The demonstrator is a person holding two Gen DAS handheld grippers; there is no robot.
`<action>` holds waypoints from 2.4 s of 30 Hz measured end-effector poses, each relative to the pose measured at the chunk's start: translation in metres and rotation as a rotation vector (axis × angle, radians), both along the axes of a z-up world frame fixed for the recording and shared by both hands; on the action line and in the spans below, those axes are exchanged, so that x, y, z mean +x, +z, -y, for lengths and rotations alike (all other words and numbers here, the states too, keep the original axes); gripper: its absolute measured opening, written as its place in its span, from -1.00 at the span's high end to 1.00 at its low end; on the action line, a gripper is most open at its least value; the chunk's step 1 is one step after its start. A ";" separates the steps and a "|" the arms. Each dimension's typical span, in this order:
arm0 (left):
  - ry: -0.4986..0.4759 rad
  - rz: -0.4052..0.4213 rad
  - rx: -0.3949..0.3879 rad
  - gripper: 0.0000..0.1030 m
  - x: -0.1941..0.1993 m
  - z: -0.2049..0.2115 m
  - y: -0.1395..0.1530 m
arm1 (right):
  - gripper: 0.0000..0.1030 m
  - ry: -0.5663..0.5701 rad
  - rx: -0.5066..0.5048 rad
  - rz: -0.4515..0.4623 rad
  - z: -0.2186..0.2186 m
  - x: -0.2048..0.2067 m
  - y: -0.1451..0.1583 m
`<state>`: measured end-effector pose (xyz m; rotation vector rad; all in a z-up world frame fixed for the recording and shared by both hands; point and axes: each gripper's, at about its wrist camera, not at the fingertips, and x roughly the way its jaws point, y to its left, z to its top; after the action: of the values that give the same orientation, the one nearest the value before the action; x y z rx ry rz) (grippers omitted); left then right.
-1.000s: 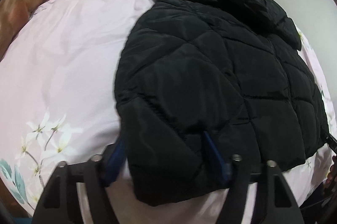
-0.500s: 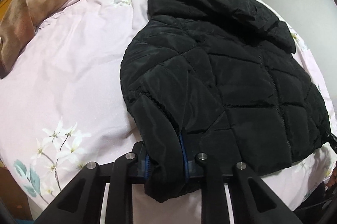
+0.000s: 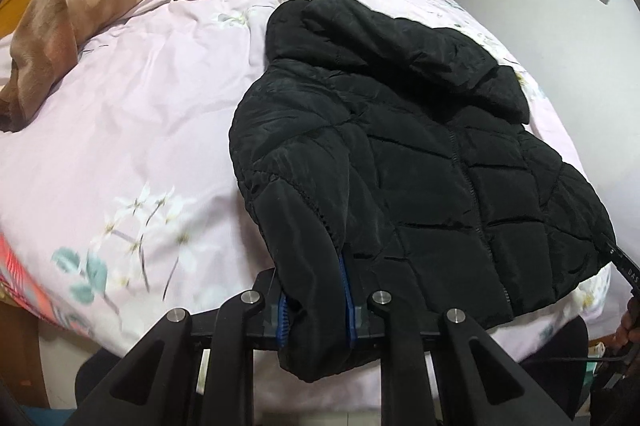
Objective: Fold large clothes
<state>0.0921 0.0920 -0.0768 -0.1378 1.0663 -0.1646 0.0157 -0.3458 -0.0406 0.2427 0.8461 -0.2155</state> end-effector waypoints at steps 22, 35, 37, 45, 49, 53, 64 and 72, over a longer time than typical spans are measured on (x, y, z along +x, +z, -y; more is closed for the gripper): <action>0.041 0.102 -0.104 0.62 0.144 0.012 0.097 | 0.71 0.087 -0.090 0.085 -0.014 0.103 0.100; 0.154 0.007 -0.064 0.61 0.315 0.033 0.094 | 0.71 0.012 -0.139 -0.039 0.031 0.269 0.115; 0.178 -0.033 -0.074 0.60 0.341 0.032 0.081 | 0.71 0.010 -0.139 -0.078 0.041 0.296 0.107; 0.242 -0.163 -0.139 0.46 0.400 0.021 0.031 | 0.59 -0.057 -0.044 -0.240 0.077 0.368 0.069; 0.275 -0.159 -0.281 0.05 0.404 -0.005 0.029 | 0.21 -0.090 -0.047 -0.152 0.089 0.374 0.093; 0.330 -0.039 -0.298 -0.30 0.397 -0.038 0.050 | -0.14 -0.102 -0.051 -0.092 0.100 0.367 0.112; 0.074 0.004 -0.287 -0.71 0.365 -0.062 0.029 | -0.41 0.133 0.021 -0.061 0.117 0.333 0.048; -0.022 -0.066 -0.258 -0.66 0.380 -0.019 -0.010 | -0.40 0.177 0.131 -0.076 0.111 0.354 0.013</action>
<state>0.4723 0.1109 -0.0872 -0.3656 1.1100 -0.3195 0.3696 -0.4566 -0.0279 0.2817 0.9534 -0.0040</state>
